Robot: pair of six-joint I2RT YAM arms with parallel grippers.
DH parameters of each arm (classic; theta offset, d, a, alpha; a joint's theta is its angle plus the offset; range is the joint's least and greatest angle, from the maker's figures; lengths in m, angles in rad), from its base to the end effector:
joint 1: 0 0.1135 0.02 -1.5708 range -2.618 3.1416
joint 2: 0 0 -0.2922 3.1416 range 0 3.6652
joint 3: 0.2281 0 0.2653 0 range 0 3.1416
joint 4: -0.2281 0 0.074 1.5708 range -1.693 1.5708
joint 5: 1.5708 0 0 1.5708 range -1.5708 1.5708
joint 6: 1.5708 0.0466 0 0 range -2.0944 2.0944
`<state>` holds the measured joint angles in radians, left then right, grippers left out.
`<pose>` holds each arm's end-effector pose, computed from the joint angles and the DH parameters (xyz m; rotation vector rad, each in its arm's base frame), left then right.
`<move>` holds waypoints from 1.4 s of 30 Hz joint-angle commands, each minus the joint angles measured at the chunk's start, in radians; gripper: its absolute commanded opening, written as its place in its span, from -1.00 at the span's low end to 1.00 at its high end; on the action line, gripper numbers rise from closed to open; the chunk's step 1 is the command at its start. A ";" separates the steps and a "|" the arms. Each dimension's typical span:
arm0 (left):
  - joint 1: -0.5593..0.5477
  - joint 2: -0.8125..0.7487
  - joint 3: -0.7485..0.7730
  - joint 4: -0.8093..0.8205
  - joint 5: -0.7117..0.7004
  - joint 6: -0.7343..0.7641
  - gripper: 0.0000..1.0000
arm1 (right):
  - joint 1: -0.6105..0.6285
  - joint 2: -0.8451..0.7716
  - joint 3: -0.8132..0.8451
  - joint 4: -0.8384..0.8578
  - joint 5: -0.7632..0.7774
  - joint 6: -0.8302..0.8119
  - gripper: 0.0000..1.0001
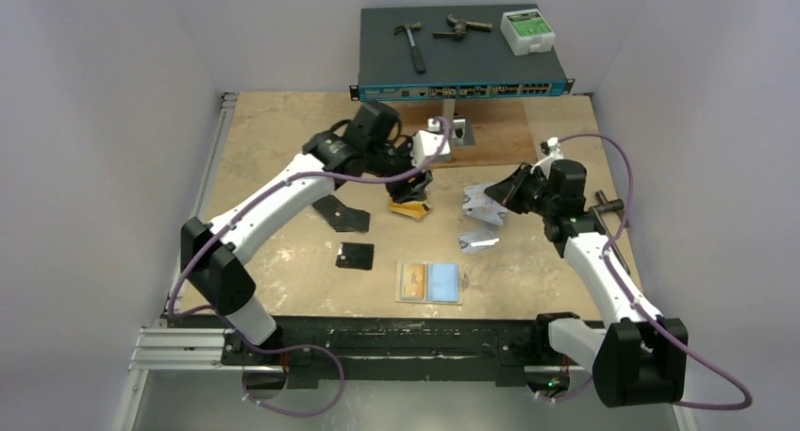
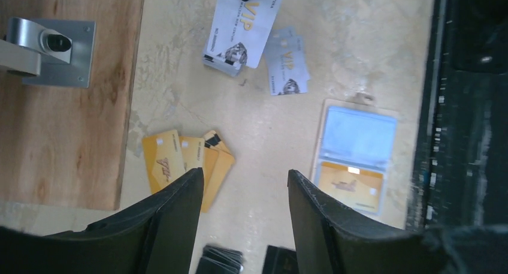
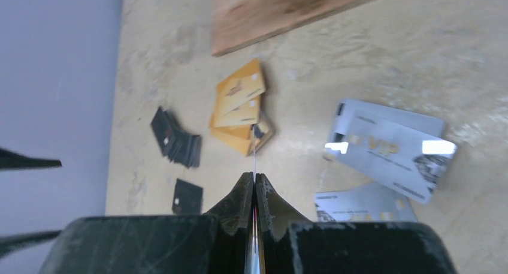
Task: Put the credit cards into the card holder
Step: Pick up the credit card from the storage box.
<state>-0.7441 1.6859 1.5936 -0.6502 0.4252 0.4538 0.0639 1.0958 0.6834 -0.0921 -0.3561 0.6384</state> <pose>0.2829 -0.2866 0.3609 1.4804 1.7808 -0.6390 0.2486 0.0322 0.2679 0.3860 2.1040 0.7913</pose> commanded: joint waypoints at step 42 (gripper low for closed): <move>0.182 -0.569 -0.364 -0.259 0.627 -0.173 -0.46 | 0.844 0.092 0.607 -0.345 -0.157 -0.415 -1.00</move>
<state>-0.5694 1.1057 1.2457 -0.9455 1.0023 0.3180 0.9016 1.1797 1.2224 -0.4263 -0.5449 0.2592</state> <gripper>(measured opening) 0.324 0.004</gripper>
